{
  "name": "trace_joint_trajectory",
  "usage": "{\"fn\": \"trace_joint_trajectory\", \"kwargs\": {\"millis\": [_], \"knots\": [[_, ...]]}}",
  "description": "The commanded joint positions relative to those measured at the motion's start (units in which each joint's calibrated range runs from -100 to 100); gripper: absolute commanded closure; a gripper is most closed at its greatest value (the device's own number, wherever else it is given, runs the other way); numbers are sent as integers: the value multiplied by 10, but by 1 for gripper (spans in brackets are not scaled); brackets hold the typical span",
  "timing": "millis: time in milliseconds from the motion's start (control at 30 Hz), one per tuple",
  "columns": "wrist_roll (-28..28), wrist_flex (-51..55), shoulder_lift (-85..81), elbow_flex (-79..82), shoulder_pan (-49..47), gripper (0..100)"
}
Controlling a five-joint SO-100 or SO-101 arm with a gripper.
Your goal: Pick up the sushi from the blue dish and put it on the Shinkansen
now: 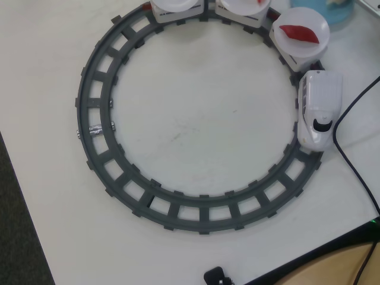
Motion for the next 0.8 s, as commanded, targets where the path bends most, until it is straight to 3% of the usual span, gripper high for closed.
{"fn": "trace_joint_trajectory", "kwargs": {"millis": [0,767], "knots": [[3,-7,-5,-25,1,79],[-12,2,-7,-26,-18,78]]}}
